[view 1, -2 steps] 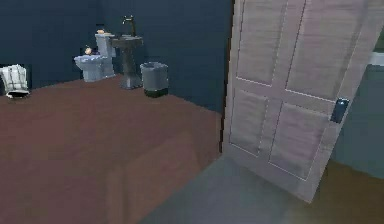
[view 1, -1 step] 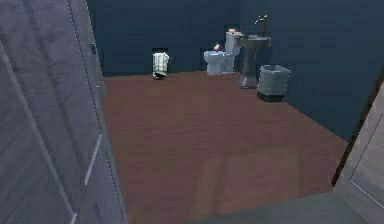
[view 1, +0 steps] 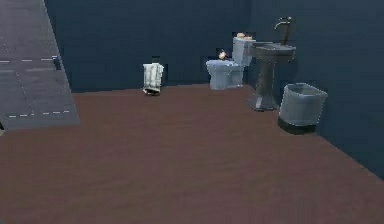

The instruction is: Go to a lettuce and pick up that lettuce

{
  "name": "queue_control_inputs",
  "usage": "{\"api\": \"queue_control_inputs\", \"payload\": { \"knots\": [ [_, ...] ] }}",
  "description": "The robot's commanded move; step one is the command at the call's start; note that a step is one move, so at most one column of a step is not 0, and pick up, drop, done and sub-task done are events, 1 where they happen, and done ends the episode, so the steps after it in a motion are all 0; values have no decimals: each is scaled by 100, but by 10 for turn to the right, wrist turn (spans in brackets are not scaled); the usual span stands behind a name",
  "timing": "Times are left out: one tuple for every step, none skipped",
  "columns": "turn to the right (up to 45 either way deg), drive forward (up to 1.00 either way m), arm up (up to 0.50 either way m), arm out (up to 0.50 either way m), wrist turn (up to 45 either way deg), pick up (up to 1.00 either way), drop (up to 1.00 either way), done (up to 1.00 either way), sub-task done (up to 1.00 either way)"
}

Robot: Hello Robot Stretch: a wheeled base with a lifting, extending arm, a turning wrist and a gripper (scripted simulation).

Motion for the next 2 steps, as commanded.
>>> {"api": "queue_control_inputs", "payload": {
  "knots": [
    [-90, 0, 0, 0, 0, 0, 0, 0, 0],
    [-30, 0, 0, 0, 0, 0, 0, 0, 0]
  ]
}}
